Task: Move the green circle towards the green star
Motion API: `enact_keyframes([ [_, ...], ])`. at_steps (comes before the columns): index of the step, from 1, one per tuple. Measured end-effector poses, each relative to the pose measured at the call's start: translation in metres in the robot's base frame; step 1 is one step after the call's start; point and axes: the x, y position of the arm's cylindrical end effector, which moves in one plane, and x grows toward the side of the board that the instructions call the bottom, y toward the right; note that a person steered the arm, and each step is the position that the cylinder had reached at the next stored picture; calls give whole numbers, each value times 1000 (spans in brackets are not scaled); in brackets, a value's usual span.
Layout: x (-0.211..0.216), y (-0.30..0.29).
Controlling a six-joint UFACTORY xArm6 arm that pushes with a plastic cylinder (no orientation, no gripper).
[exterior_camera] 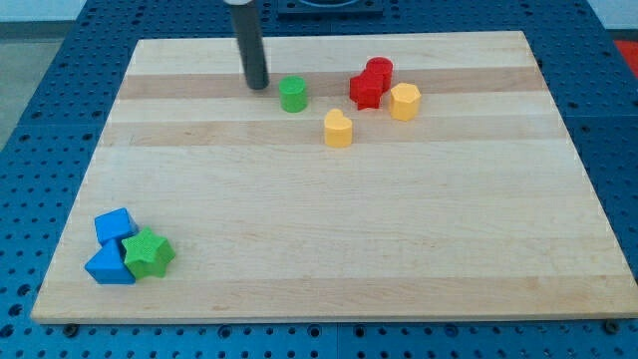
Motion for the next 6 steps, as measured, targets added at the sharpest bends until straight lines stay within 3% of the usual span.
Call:
enact_keyframes([
  [1, 1, 44],
  [3, 83, 14],
  [6, 90, 50],
])
